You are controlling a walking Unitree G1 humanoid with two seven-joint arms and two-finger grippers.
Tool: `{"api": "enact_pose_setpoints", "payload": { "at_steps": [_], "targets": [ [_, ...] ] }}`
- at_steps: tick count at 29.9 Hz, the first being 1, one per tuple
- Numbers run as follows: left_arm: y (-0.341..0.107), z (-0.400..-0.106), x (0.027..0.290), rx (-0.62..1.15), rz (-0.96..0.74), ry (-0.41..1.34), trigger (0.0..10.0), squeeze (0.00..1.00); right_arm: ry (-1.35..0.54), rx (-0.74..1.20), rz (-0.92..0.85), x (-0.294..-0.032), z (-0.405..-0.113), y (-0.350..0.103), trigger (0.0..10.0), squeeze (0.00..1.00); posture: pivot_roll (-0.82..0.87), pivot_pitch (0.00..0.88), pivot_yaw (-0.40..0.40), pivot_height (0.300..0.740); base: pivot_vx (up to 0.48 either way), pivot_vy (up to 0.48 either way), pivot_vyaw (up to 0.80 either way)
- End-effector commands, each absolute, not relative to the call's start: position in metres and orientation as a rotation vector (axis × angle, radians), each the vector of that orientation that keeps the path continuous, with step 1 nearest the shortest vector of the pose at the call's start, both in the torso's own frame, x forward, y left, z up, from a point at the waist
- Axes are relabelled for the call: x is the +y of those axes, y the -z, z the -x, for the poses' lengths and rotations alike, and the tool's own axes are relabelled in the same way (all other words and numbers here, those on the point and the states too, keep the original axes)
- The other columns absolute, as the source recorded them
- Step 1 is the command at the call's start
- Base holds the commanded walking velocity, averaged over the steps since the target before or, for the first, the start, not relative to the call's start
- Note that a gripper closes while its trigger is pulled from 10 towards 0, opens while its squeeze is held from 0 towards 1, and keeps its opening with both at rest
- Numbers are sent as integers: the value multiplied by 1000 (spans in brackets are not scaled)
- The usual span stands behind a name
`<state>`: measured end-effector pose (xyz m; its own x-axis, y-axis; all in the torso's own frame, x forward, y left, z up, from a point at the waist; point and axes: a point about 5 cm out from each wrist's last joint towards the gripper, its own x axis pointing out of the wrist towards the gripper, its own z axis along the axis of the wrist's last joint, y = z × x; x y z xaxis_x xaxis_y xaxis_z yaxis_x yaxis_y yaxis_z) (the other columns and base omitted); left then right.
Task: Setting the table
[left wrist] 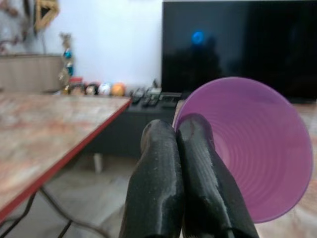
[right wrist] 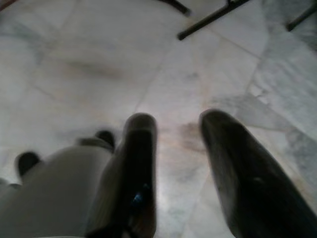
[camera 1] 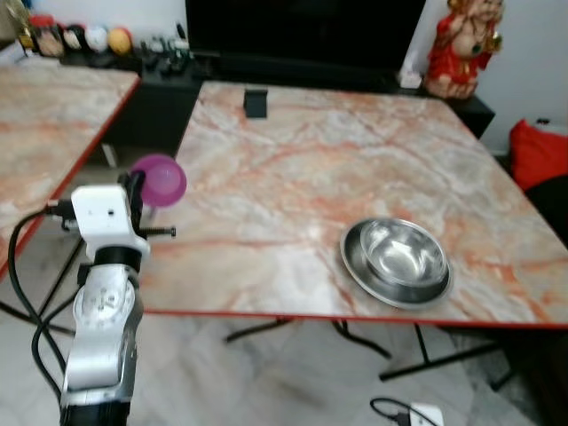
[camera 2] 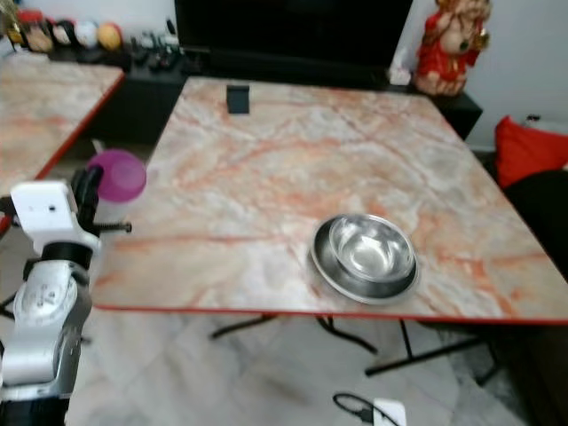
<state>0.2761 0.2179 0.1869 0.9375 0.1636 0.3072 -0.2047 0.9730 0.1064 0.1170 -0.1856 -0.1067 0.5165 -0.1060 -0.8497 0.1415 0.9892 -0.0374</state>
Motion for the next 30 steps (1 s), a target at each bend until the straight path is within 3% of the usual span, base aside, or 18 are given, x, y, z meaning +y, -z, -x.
{"api": "enact_pose_setpoints", "payload": {
  "at_steps": [1,13,23,28,30],
  "targets": [
    [-191,-278,214,-316,-131,-174,10000,0,155,1021,-32,-189,-117,107,10000,0,39,0,-82,740,0,-480,0],
    [-190,-280,217,-308,-140,-178,10000,0,154,1018,-32,-190,-118,106,10000,0,41,0,-90,740,0,-452,0],
    [-195,-288,224,-230,-359,-75,10000,0,149,1015,-42,-190,-119,106,10000,0,47,0,-84,740,0,0,0],
    [-197,-290,228,-227,-353,-101,10000,0,149,1015,-46,-189,-119,106,10000,0,44,0,-81,740,0,0,0],
    [-195,-291,228,-222,-273,-120,10000,0,149,1013,-50,-188,-119,106,10000,0,40,0,-78,740,0,0,0]
  ]
}}
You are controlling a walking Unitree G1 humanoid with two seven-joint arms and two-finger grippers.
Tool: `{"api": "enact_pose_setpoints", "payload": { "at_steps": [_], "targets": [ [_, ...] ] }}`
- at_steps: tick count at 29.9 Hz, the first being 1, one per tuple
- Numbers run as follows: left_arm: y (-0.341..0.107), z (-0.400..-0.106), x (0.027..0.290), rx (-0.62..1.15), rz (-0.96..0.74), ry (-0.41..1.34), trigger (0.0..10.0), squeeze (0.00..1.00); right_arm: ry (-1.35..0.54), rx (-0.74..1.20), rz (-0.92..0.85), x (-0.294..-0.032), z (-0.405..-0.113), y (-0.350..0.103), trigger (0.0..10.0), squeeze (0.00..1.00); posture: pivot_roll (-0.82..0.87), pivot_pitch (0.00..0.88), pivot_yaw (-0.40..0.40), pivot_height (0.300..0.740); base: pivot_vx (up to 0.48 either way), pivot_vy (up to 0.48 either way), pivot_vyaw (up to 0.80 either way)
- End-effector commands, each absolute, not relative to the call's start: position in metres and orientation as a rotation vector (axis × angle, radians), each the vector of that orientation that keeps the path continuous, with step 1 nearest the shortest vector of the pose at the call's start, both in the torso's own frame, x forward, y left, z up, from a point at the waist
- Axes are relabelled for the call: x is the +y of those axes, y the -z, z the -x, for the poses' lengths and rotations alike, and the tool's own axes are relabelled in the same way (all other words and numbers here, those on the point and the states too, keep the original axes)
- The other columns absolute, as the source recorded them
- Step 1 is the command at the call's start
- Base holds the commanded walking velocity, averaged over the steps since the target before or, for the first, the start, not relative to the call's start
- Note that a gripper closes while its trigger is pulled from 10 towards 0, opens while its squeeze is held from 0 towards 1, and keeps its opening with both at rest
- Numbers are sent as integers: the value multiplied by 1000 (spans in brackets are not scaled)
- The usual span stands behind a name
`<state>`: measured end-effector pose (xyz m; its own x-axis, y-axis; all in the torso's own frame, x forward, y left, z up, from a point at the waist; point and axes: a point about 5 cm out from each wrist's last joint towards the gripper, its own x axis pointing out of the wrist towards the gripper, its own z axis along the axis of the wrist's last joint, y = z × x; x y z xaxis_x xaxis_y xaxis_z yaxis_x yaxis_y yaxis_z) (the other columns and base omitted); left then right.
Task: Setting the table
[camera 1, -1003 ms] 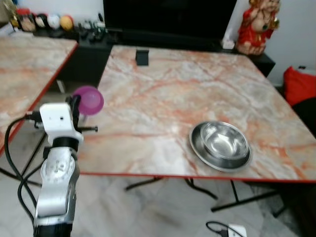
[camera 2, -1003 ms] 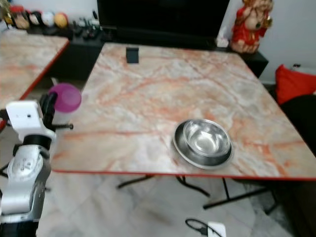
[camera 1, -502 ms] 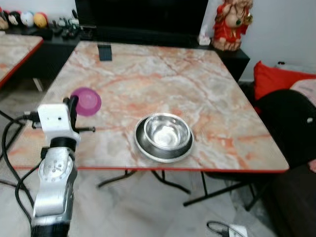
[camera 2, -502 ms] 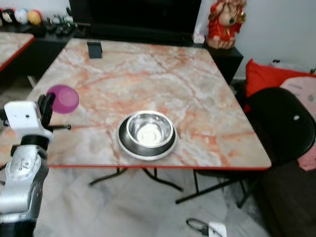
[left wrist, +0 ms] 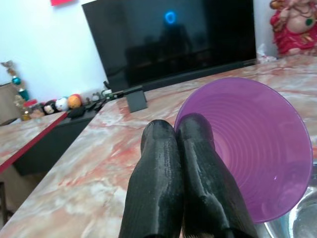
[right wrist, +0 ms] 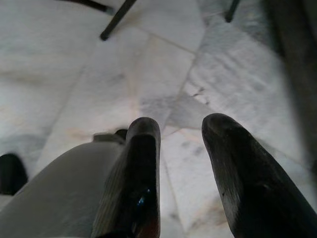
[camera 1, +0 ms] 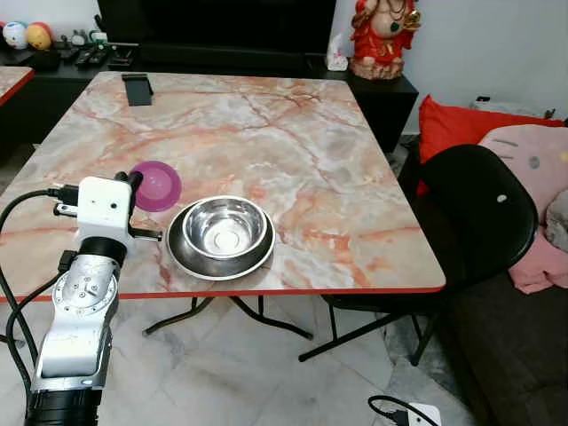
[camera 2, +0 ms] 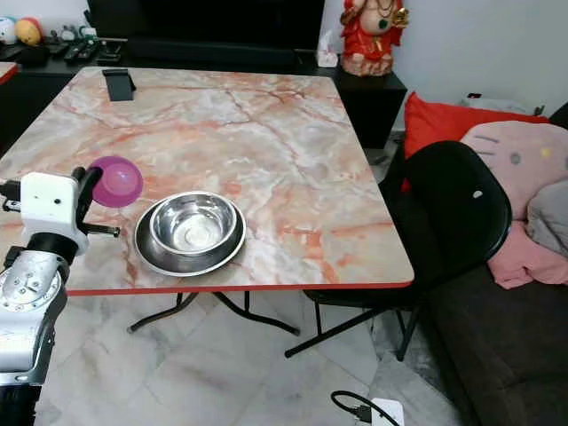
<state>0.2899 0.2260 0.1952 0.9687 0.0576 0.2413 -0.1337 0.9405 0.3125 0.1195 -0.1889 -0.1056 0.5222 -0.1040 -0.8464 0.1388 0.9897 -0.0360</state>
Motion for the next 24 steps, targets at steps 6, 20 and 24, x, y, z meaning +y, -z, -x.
{"api": "enact_pose_setpoints", "payload": {
  "at_steps": [6,20,24],
  "targets": [
    [-194,-293,224,-224,-181,-132,10000,0,145,1012,-47,-188,-119,106,10000,0,41,0,-79,740,0,0,0],
    [-198,-297,224,-224,-143,-137,10000,0,136,1013,-42,-187,-120,106,10000,0,40,0,-84,740,179,0,0],
    [-198,-297,223,-224,-139,-139,10000,0,128,1013,-36,-187,-120,106,10000,0,40,0,-85,740,354,0,130]
  ]
}}
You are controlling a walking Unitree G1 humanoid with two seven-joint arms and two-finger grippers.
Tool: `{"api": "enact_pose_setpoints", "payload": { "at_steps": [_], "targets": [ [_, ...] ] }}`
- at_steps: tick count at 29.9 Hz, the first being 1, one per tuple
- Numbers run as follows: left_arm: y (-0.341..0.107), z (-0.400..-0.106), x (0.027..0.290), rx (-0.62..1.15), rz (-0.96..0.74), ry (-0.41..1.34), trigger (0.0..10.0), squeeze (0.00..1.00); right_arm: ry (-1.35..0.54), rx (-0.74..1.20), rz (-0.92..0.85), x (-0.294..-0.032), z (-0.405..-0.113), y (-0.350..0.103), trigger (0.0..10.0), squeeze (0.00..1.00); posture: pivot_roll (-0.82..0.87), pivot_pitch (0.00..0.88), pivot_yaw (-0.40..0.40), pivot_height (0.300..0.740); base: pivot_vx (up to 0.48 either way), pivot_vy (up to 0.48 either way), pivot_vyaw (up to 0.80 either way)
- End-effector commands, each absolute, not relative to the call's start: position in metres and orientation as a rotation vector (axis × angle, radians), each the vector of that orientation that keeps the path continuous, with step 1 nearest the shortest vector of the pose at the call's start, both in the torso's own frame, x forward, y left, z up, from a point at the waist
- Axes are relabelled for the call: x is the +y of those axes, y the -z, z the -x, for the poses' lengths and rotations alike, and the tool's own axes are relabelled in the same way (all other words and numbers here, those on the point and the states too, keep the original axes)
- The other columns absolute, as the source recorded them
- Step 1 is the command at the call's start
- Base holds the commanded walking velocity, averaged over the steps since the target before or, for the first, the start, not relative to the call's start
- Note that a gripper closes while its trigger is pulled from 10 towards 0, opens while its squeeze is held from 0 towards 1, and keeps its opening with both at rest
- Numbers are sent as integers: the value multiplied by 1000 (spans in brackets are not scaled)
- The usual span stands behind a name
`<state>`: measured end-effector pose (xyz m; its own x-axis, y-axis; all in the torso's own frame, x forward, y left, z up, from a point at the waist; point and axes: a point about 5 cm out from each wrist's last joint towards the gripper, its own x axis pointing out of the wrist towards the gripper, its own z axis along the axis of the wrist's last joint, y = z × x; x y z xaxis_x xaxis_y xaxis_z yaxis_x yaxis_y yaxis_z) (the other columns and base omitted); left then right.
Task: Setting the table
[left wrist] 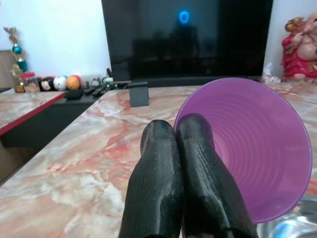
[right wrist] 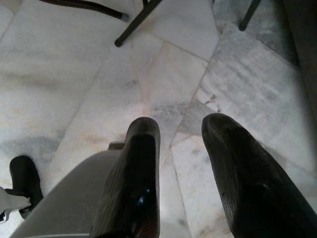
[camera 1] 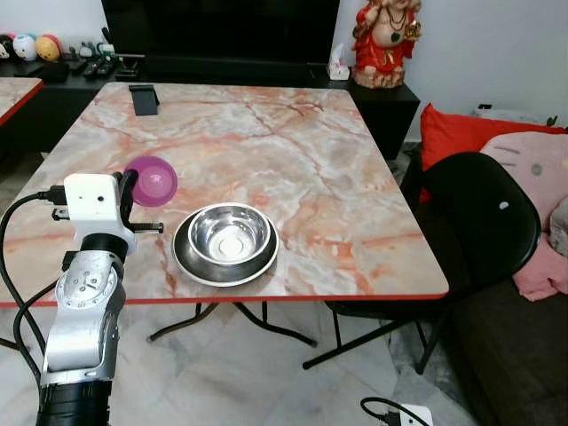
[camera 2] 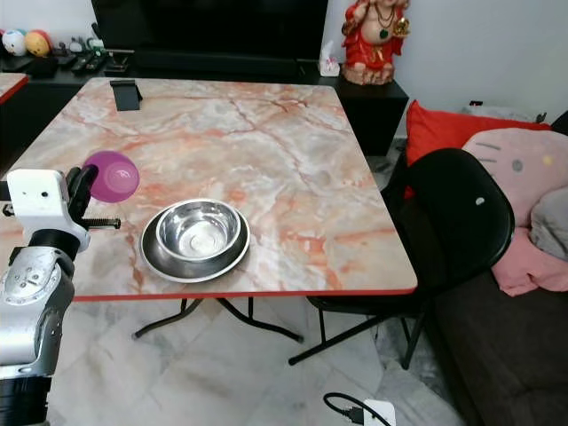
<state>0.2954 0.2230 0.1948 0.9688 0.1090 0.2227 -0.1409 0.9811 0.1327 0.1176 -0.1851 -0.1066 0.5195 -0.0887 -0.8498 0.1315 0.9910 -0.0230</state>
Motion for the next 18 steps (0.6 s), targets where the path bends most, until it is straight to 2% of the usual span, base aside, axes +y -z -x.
{"api": "enact_pose_setpoints", "payload": {
  "at_steps": [1,11,18],
  "targets": [
    [-198,-297,223,-224,-138,-139,10000,0,126,1013,-36,-187,-120,106,10000,0,40,0,-85,740,360,0,613],
    [-201,-299,222,-231,-135,-135,10000,0,140,1010,-51,-187,-120,106,10000,0,39,0,-85,740,348,0,63],
    [-205,-305,225,-203,-70,-116,10000,0,141,1011,-54,-187,-121,106,10000,0,39,0,-85,740,0,0,0]
  ]
}}
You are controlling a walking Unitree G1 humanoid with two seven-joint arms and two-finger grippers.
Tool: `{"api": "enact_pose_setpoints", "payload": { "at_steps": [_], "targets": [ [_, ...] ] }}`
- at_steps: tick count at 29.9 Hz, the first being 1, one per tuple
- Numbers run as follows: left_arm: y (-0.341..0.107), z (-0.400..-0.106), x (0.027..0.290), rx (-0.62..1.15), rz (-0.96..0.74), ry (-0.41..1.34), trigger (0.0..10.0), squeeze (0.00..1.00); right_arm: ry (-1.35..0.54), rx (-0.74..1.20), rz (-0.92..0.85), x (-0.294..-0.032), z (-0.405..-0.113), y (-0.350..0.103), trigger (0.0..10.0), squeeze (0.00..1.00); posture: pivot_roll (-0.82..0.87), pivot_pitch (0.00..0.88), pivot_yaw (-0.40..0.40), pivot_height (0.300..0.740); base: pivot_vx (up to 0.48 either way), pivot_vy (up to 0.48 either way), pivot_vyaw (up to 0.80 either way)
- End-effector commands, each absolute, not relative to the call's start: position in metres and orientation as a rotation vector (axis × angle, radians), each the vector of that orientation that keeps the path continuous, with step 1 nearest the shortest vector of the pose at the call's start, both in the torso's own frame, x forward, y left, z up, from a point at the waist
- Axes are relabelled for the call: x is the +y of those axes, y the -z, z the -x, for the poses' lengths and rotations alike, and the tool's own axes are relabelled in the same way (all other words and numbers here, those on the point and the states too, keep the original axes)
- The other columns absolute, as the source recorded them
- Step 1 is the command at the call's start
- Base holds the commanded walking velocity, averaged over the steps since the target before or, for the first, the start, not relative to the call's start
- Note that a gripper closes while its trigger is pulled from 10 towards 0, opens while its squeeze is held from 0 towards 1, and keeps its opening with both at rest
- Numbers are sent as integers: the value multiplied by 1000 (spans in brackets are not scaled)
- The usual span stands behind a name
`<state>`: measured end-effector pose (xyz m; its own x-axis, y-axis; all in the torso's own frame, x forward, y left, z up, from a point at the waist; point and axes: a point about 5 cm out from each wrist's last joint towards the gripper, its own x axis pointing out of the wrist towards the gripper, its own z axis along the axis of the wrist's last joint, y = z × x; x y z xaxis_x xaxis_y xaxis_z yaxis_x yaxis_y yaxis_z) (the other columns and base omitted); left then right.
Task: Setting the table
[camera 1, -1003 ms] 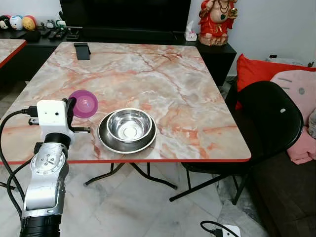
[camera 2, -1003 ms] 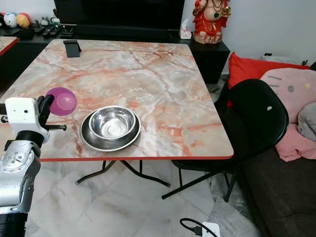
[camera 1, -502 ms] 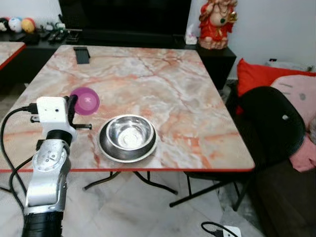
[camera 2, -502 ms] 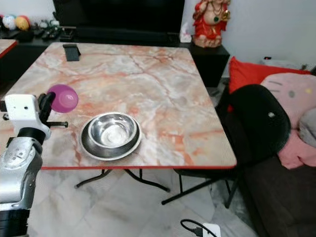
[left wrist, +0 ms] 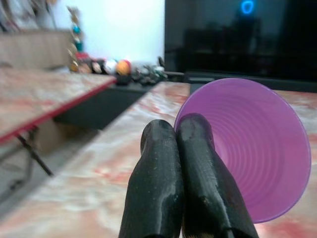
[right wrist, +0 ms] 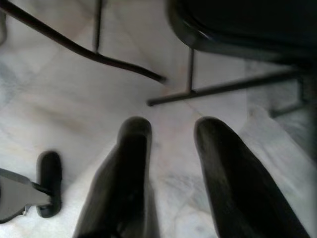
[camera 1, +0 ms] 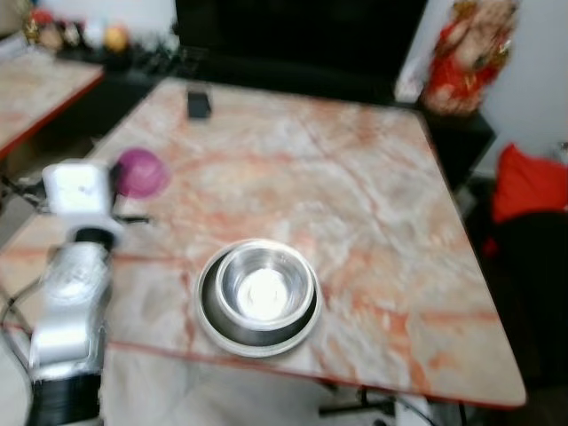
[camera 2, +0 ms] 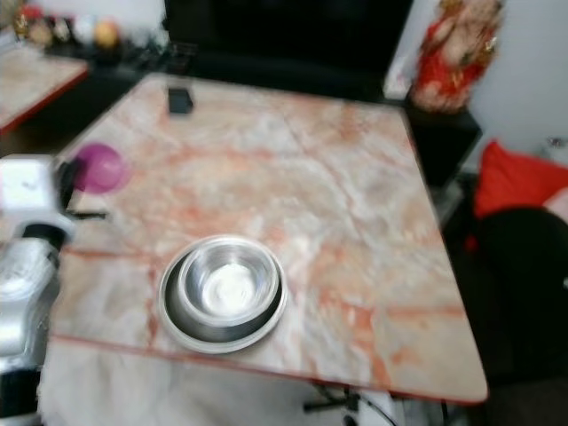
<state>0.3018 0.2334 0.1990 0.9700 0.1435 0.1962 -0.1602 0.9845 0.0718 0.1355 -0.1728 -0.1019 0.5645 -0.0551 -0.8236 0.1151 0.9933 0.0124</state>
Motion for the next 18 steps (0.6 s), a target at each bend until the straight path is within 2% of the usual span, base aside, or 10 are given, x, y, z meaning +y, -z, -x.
{"api": "enact_pose_setpoints", "payload": {
  "at_steps": [1,8,18],
  "targets": [
    [-206,-305,226,-197,-63,-116,10000,0,141,1011,-54,-187,-121,106,10000,0,39,0,-85,740,0,0,0],
    [-210,-314,229,-86,21,-43,10000,0,141,1011,-55,-186,-121,106,10000,0,38,0,-84,740,0,0,0],
    [-214,-322,231,209,-18,29,10000,0,134,1014,-54,-186,-121,106,10000,0,40,0,-78,740,0,0,0]
  ]
}}
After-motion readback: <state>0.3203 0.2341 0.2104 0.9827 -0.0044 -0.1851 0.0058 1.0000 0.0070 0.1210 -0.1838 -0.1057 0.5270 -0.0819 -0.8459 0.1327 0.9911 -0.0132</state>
